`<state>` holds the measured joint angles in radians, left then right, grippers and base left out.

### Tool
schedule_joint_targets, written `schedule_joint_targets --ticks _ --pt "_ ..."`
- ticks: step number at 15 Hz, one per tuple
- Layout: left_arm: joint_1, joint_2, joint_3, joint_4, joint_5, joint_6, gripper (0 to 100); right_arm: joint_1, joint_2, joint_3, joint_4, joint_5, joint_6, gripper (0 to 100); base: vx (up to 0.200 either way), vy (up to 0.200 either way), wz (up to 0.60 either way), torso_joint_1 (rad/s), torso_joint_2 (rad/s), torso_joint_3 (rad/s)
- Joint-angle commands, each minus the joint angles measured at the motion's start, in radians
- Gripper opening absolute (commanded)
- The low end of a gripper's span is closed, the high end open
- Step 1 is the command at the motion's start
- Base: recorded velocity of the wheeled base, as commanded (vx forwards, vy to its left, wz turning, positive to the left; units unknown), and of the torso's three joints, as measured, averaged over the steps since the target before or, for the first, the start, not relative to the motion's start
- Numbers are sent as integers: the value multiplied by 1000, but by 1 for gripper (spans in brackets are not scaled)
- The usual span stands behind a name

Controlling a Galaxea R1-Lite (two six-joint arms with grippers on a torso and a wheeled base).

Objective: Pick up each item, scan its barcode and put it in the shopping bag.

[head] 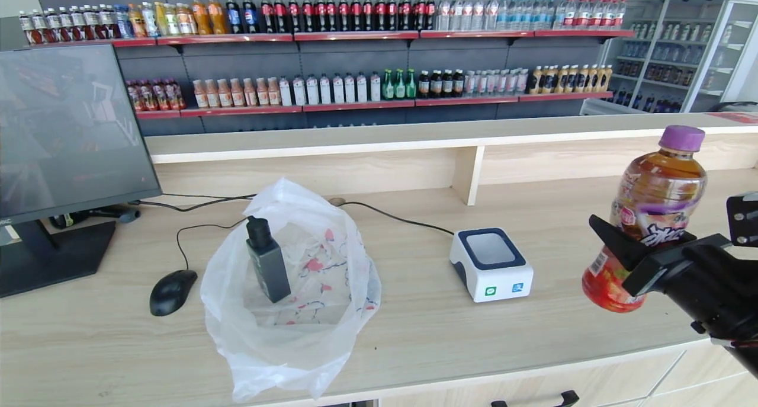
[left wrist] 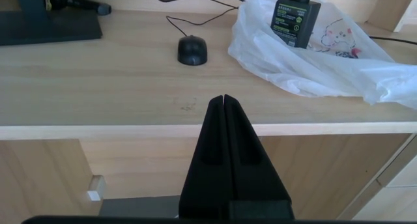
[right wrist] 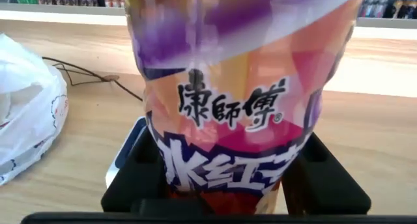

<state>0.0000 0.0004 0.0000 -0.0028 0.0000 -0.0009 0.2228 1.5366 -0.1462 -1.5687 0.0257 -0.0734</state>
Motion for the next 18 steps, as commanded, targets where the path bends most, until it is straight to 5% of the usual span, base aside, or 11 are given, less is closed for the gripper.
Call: schedule_joint_targets --ticks 1,9,15,18 --pt "0 0 0 0 0 -1 0 20 -24 -7 -2 -78 -20 0 0 0 0 0 0 0" --pt "0 0 0 0 0 2 0 12 134 -265 -2 -207 -39 0 0 0 0 0 0 0" --pt "0 0 0 0 0 -1 0 49 140 -208 -2 -193 -46 0 0 0 0 0 0 0" --pt "0 0 0 0 0 -5 0 50 162 -210 -2 -193 -34 0 0 200 0 -1 -4 4"
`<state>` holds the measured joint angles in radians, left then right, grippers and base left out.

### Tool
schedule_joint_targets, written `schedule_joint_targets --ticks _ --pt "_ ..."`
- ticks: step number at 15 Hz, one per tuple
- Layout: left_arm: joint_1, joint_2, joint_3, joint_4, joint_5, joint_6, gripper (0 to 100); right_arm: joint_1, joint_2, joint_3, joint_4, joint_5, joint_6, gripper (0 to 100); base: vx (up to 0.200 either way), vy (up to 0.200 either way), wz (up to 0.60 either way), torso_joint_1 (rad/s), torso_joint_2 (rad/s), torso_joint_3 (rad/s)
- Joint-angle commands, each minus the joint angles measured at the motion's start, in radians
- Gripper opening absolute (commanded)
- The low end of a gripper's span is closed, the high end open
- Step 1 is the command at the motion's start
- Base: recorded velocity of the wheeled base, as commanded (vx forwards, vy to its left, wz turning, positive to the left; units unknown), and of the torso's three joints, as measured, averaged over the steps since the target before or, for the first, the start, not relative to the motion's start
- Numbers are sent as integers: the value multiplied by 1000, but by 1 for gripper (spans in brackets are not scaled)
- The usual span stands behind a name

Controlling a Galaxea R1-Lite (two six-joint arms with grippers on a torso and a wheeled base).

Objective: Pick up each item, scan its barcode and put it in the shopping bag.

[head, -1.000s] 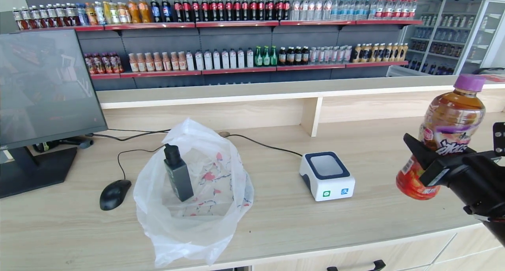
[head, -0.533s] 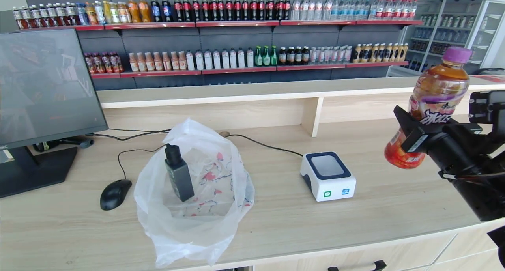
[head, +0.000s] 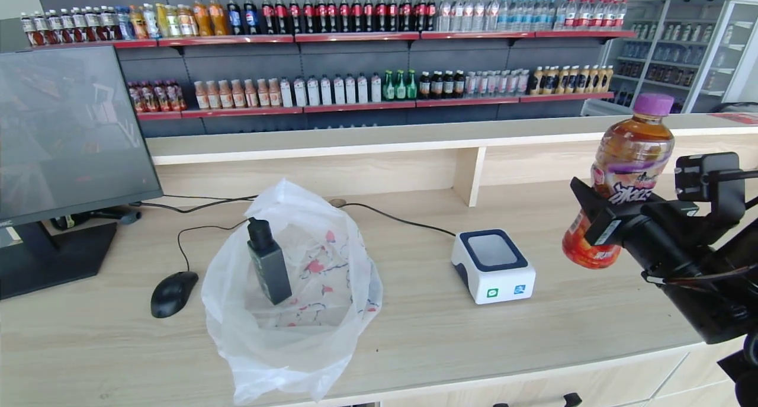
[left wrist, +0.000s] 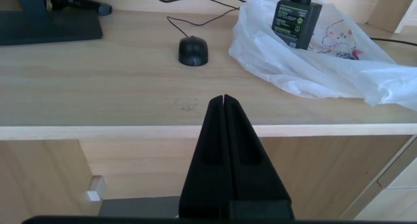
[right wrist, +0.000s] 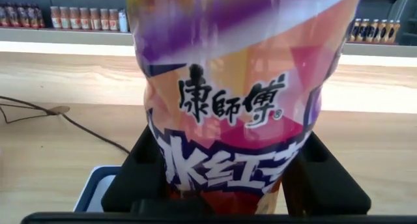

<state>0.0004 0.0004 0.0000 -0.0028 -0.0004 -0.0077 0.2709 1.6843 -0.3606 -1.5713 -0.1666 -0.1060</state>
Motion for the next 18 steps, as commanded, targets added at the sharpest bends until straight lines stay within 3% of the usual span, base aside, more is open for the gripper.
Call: schedule_joint_targets --ticks 1,4,12,18 --pt "0 0 0 0 0 -5 0 2 15 22 0 6 11 0 0 200 0 -2 -2 -2" --pt "0 0 0 -3 0 -6 0 7 2 63 0 84 29 0 0 200 0 4 4 -1" --pt "0 0 0 -3 0 -5 0 -4 -34 88 0 85 40 0 0 200 0 1 3 4" --pt "0 0 0 -3 0 -3 0 -4 -38 78 0 85 40 0 0 0 100 2 1 0"
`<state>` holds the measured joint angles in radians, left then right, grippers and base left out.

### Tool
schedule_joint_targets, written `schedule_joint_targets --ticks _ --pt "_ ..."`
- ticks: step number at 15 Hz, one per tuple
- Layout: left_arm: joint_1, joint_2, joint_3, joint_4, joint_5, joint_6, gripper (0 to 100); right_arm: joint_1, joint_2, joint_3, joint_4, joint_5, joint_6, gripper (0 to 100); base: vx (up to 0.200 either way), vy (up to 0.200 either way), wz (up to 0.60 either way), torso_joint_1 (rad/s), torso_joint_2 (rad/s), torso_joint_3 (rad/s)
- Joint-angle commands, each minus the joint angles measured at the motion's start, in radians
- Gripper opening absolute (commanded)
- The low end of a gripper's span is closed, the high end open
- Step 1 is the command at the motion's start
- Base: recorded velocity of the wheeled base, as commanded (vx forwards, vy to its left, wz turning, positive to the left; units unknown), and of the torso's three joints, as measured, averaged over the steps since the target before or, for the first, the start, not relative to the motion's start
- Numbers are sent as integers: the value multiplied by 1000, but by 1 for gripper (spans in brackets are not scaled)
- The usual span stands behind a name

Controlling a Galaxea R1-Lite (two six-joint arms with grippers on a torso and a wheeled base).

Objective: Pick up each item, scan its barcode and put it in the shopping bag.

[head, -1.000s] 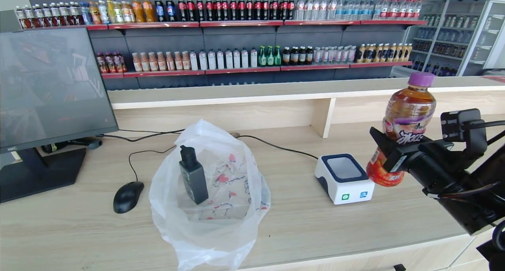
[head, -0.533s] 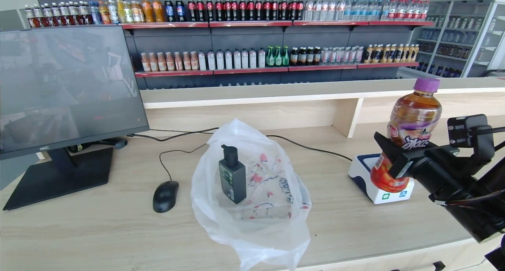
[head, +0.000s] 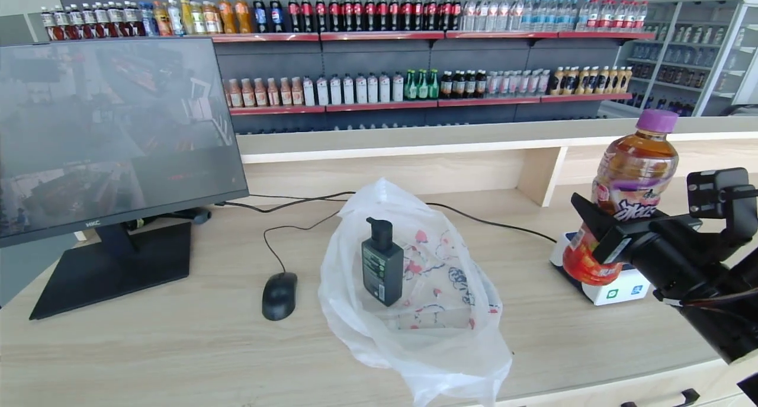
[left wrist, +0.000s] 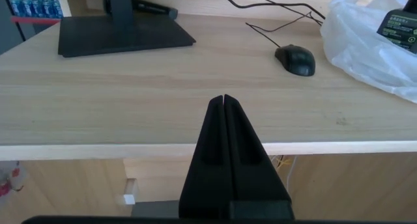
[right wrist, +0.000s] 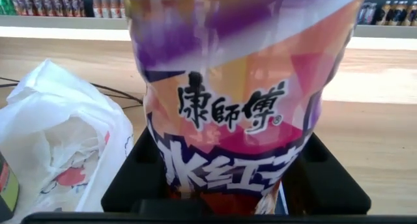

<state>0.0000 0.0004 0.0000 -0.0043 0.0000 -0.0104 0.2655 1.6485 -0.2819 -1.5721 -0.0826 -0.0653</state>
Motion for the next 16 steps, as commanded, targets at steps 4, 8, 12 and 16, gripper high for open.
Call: schedule_joint_targets --ticks 4,8,12,16 --pt "0 0 0 -2 0 0 0 3 -15 1 1 1 1 0 0 0 600 -2 5 2" --pt "0 0 0 -2 0 0 0 3 -18 -5 1 3 2 0 0 0 0 0 0 0" --pt "0 0 0 1 0 6 0 23 -12 -22 1 26 2 0 0 0 0 0 0 0" --pt "0 0 0 1 0 6 0 64 54 -115 1 46 2 0 0 0 0 0 0 0"
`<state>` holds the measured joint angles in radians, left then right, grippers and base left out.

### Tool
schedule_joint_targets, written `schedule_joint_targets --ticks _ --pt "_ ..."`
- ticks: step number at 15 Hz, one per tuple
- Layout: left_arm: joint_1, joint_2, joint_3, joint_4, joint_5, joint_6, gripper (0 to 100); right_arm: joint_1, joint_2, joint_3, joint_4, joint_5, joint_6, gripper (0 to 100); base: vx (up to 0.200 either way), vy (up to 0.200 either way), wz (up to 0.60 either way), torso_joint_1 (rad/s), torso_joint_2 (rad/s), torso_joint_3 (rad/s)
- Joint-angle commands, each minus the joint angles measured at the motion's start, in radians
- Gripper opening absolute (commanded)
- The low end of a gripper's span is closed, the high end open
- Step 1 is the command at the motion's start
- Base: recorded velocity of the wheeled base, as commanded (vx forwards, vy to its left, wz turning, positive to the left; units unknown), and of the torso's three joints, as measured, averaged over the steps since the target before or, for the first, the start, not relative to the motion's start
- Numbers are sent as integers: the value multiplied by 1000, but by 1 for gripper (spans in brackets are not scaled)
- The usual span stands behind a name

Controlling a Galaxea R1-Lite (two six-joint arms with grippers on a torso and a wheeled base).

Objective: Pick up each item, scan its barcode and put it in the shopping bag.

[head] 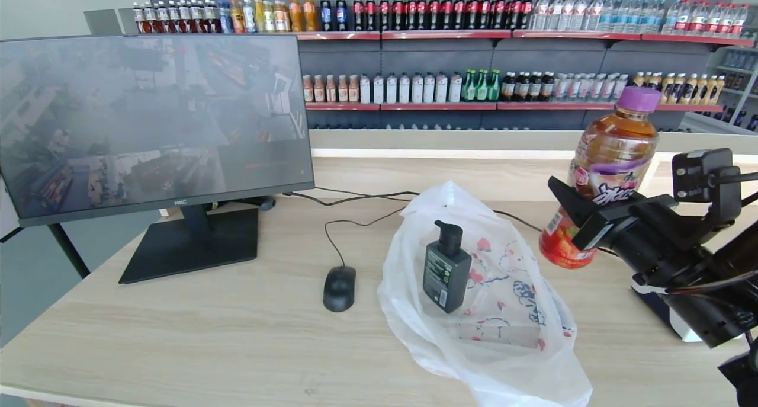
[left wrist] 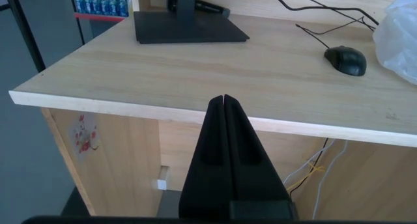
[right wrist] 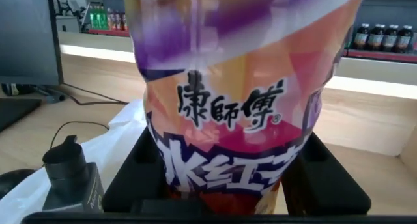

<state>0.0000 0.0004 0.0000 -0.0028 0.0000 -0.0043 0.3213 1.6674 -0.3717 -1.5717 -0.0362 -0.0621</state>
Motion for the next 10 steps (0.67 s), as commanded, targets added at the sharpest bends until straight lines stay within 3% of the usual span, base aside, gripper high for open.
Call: schedule_joint_targets --ticks 1,4,10 --pt "0 0 0 0 0 0 0 30 54 -30 1 -1 -1 0 0 0 0 0 0 0" --pt "0 0 0 0 0 0 0 82 130 -75 1 -1 -1 0 0 0 0 0 0 0" --pt "0 0 0 0 0 0 0 87 241 -125 1 -1 12 0 0 0 0 0 0 0"
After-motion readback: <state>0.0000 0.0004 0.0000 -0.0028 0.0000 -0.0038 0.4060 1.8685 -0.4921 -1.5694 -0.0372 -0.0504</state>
